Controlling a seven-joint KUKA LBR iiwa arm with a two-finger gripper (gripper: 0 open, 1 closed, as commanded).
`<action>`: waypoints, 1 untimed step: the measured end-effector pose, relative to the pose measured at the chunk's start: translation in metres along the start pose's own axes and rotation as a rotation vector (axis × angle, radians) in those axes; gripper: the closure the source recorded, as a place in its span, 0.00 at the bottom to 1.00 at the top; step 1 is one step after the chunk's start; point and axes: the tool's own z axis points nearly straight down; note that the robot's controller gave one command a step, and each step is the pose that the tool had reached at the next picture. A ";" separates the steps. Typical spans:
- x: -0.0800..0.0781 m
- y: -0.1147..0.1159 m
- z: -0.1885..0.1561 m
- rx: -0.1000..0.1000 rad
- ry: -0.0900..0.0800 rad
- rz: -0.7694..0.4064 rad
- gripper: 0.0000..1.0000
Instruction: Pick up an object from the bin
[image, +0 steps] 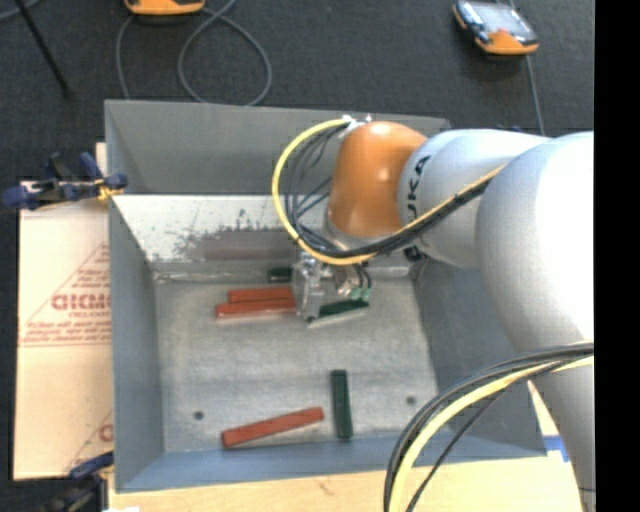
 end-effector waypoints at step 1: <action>0.006 0.000 0.007 0.002 0.016 -0.002 0.00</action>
Offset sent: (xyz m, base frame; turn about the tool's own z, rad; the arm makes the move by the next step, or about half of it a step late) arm 0.0000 0.0000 0.0000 0.0000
